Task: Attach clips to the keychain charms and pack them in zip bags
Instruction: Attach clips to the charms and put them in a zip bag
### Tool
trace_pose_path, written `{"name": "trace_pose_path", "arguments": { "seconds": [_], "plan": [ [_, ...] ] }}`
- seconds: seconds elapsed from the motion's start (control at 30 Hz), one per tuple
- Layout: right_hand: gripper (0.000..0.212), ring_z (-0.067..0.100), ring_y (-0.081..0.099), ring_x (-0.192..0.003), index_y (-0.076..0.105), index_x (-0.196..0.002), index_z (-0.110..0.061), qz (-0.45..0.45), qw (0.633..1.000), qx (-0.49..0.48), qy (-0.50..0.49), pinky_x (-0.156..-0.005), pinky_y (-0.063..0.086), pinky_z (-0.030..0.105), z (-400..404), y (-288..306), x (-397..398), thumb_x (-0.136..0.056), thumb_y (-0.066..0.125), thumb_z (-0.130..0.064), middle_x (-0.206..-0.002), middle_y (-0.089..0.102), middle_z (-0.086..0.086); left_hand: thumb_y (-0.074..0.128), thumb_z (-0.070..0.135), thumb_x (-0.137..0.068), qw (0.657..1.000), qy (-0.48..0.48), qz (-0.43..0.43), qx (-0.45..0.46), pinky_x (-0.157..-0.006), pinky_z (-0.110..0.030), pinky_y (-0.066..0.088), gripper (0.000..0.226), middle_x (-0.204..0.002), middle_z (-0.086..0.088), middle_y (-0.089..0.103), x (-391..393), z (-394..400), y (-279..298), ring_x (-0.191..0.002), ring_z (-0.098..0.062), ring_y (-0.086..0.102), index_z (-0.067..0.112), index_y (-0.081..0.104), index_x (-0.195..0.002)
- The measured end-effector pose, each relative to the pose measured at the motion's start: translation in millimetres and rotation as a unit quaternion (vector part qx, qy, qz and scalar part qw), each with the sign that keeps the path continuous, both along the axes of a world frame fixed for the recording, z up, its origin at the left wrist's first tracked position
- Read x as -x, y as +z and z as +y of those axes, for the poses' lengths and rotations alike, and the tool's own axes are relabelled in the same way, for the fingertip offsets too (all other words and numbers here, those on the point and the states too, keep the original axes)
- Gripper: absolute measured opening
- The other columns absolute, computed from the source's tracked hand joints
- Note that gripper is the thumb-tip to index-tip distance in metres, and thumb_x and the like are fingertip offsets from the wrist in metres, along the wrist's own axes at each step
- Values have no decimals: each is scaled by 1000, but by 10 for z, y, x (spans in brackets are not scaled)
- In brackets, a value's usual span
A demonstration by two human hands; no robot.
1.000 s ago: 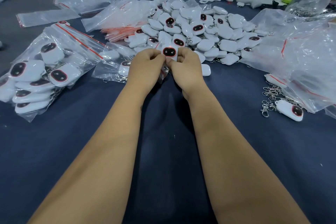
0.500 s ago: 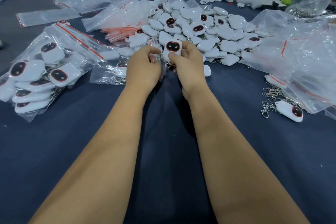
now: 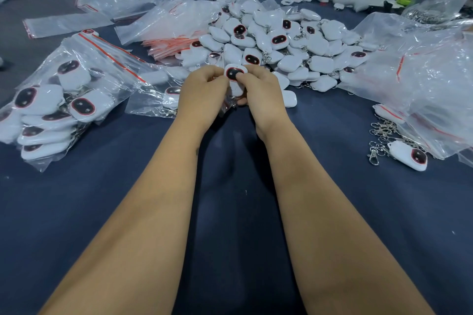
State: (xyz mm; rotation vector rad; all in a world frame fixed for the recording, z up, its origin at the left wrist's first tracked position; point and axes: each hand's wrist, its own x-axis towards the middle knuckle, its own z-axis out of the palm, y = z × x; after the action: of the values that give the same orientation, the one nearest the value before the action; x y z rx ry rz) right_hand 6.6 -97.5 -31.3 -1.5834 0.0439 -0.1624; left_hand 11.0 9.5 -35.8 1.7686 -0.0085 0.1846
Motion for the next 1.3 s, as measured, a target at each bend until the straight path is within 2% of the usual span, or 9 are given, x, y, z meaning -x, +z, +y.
{"name": "trace_pose_path", "arguments": {
  "seconds": [0.1, 0.23, 0.37, 0.43, 0.57, 0.67, 0.83, 1.0, 1.3],
  "plan": [
    [15, 10, 56, -73, 67, -88, -19, -10, 1000, 25, 4, -68, 46, 23, -2, -3, -5, -94, 55, -11, -80, 64, -2, 54, 18, -81, 1000, 7, -3, -8, -53, -26, 38, 15, -59, 8, 60, -13, -8, -12, -53, -12, 50, 20, 67, -74],
    [20, 11, 52, -73, 65, -89, -21, -13, 998, 54, 2, -68, 44, 26, -4, 6, 7, -96, 51, -8, -74, 58, -2, 56, 21, -83, 1000, 13, -5, -15, -52, -24, 38, 15, -51, 14, 54, -36, -2, -27, -47, -7, 46, 21, 62, -70],
    [20, 13, 53, -76, 64, -91, -19, -12, 998, 60, -4, -71, 45, 28, 7, 15, 27, -96, 49, -6, -74, 58, -2, 56, 20, -86, 1000, 7, -7, -17, -41, -13, 35, 15, -47, 16, 54, -49, -6, -30, -40, 0, 46, 18, 63, -73],
    [18, 13, 54, -74, 65, -96, -16, -9, 998, 59, -7, -72, 46, 27, 4, 20, 30, -96, 50, -7, -75, 58, -3, 56, 22, -85, 1000, 7, -5, -20, -41, -14, 36, 14, -49, 16, 55, -50, -7, -35, -41, 1, 47, 18, 64, -75],
    [21, 5, 56, -70, 69, -103, -9, -7, 999, 44, -3, -64, 45, 17, -13, 28, 36, -95, 50, -7, -78, 63, -4, 57, 26, -85, 1000, 6, 4, -16, -46, -18, 38, 18, -53, 14, 59, -52, -10, -38, -44, -1, 50, 13, 68, -82],
    [22, -5, 56, -57, 71, -94, -10, -18, 1000, -12, 1, -53, 41, 9, -15, 53, 64, -93, 50, -2, -72, 65, -8, 57, 27, -83, 1000, 1, 8, -18, -47, -20, 39, 19, -54, 10, 60, -44, -11, -28, -45, -6, 52, 12, 68, -79],
    [36, -9, 58, -55, 70, -82, -23, -25, 996, -80, 21, -50, 41, 7, -26, 81, 81, -91, 47, 4, -60, 67, -18, 59, 27, -87, 1000, 2, -5, -12, -47, -20, 40, 25, -59, 7, 60, -32, -14, -20, -48, -9, 51, 3, 67, -85],
    [36, -7, 59, -57, 71, -83, -21, -25, 997, -66, 25, -54, 44, 8, -14, 68, 68, -88, 46, 5, -62, 67, -18, 61, 27, -88, 1000, 5, -13, -11, -58, -30, 43, 24, -71, -3, 62, -39, -12, -19, -59, -16, 51, 3, 65, -88],
    [36, -5, 57, -54, 70, -82, -19, -16, 998, -62, 20, -52, 43, 9, -22, 68, 68, -84, 46, 7, -59, 66, -17, 61, 22, -84, 999, 12, -31, -12, -51, -26, 43, 16, -63, 4, 58, -24, -13, -17, -54, -13, 50, 6, 66, -83]
  ]
}}
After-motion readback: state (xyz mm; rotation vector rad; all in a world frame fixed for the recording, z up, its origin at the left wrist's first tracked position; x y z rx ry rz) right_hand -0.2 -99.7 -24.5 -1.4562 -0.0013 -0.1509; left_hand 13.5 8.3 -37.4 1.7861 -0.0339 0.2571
